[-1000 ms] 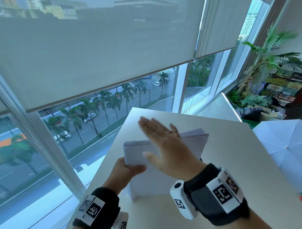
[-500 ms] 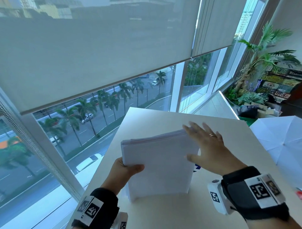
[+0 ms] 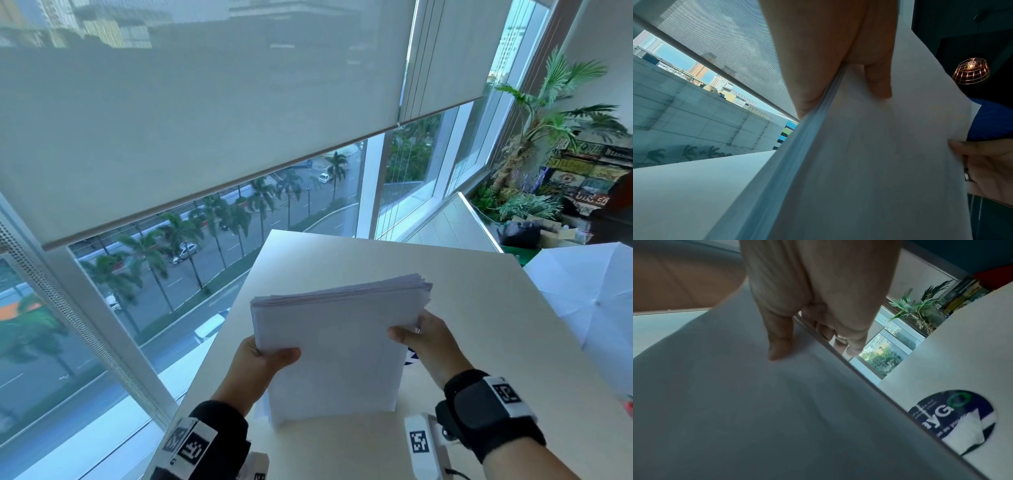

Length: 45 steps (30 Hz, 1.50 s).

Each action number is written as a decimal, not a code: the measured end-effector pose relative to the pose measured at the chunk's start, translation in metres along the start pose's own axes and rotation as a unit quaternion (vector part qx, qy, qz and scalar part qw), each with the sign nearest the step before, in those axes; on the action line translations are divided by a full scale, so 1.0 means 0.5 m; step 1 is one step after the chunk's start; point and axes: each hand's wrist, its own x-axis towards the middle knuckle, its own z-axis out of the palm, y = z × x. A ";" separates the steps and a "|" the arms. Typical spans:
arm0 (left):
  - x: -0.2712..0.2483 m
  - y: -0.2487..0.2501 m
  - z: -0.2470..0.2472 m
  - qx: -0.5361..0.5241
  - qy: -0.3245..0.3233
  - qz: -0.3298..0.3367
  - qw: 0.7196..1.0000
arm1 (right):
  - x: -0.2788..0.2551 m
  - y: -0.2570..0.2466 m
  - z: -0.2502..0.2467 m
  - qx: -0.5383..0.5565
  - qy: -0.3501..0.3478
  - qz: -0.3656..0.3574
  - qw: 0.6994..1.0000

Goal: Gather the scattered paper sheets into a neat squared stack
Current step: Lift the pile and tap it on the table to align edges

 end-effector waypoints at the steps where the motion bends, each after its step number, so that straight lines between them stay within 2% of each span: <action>1: 0.001 0.000 0.001 0.004 0.008 0.006 1.000 | -0.002 0.001 0.009 0.010 0.033 -0.002 0.999; 5: -0.001 0.012 0.007 0.010 0.050 0.038 0.998 | -0.014 0.002 0.030 0.042 0.080 -0.019 0.996; 10: -0.001 0.036 0.001 0.000 0.075 0.081 0.994 | -0.033 -0.009 0.032 0.109 0.051 -0.054 0.991; 16: -0.003 0.075 -0.014 -0.015 0.083 0.182 0.980 | -0.037 -0.015 0.028 0.129 0.000 -0.035 0.991; 18: -0.005 0.085 -0.014 0.031 0.101 0.219 0.970 | -0.038 -0.015 0.028 0.135 -0.001 -0.033 0.990; 21: -0.009 0.097 -0.009 0.167 0.108 0.258 0.945 | -0.037 -0.007 0.034 0.150 0.016 -0.035 0.988; 24: -0.002 0.106 -0.002 0.220 0.127 0.265 0.930 | -0.032 -0.005 0.043 0.135 0.060 -0.037 0.988; 30: -0.004 0.147 0.016 0.171 0.177 0.294 0.923 | -0.025 -0.038 0.040 0.110 0.067 -0.079 0.988; 36: 0.000 0.121 0.013 0.253 0.139 0.336 0.897 | -0.033 -0.030 0.029 0.114 0.068 -0.072 0.989; 45: 0.001 0.123 0.004 0.259 0.126 0.309 0.907 | -0.036 -0.001 0.031 0.123 0.034 -0.047 0.991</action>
